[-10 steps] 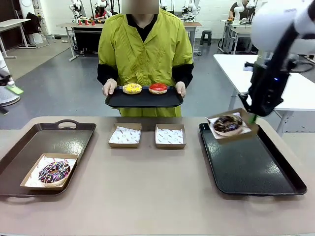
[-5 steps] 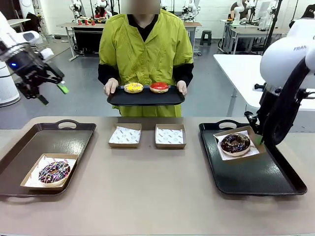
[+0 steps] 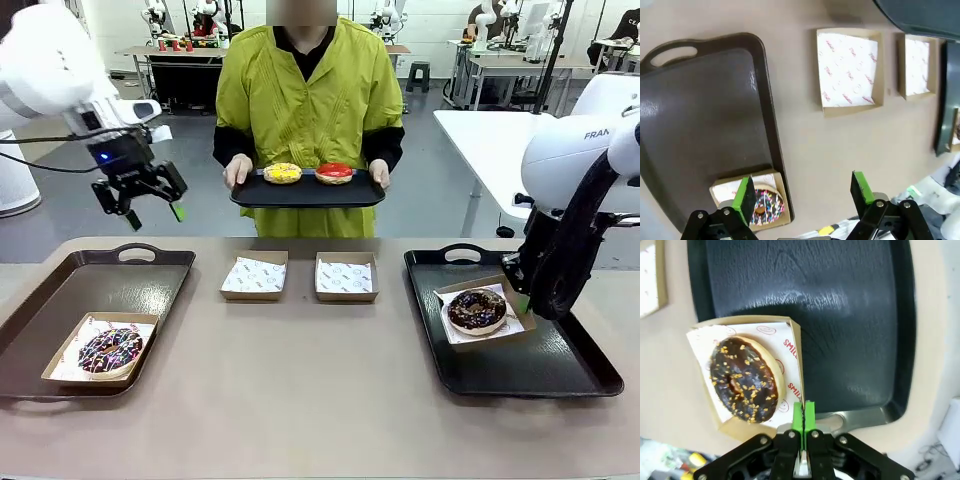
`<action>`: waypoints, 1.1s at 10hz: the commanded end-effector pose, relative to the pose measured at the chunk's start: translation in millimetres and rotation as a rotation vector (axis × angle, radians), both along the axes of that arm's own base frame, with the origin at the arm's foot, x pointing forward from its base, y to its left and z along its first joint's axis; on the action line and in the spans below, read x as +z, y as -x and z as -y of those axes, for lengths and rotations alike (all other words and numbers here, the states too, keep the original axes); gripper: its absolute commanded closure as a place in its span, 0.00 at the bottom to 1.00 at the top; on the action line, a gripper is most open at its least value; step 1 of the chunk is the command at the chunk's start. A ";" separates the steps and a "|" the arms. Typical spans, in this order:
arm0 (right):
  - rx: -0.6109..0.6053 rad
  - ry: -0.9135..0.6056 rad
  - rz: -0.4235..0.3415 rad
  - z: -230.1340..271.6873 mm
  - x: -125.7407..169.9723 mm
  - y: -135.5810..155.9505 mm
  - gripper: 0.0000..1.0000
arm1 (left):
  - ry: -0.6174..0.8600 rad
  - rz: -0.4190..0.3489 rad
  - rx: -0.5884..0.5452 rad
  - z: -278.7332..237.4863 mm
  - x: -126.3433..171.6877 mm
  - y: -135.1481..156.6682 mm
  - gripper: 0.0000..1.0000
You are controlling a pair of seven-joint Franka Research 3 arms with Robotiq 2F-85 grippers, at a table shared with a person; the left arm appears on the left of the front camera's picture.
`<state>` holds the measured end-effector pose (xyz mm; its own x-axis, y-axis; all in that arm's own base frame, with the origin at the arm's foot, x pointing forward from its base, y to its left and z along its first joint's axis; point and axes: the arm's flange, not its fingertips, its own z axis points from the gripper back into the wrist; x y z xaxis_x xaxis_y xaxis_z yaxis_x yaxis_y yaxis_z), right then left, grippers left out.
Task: Individually package the donuts and arrange them on the tray.
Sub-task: Place the picked Paper togo box on the Handle tray while simultaneously picking up another Paper togo box from the table with the other hand.
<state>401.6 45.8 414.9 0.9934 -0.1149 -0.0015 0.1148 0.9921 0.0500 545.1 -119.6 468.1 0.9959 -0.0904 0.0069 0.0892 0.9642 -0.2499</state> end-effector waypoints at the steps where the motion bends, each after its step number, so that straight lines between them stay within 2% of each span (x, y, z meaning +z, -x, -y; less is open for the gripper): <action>1: 0.010 -0.001 0.007 0.4 5.9 0.2 0.99 | -0.101 0.041 0.025 27.5 -19.8 -5.7 0.01; 5: 0.010 -0.001 0.007 0.4 5.9 0.2 0.99 | -0.213 0.216 0.004 79.8 -78.9 -15.6 0.01; 8: 0.010 -0.001 0.007 0.4 5.9 0.2 0.99 | -0.244 0.230 -0.014 100.5 -120.4 -22.1 0.01; 9: 0.010 -0.001 0.007 0.4 5.9 0.2 0.99 | -0.261 0.233 -0.019 102.7 -125.2 -22.8 0.01; 11: 0.010 -0.001 0.007 0.4 5.9 0.2 0.99 | -0.216 0.213 -0.048 95.5 -114.1 -20.9 0.01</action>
<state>401.0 46.1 418.9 0.9937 -0.1123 0.0063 0.1119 0.9924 0.0513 567.3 -218.2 343.8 0.9683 -0.1629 0.1892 0.1662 0.9861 -0.0016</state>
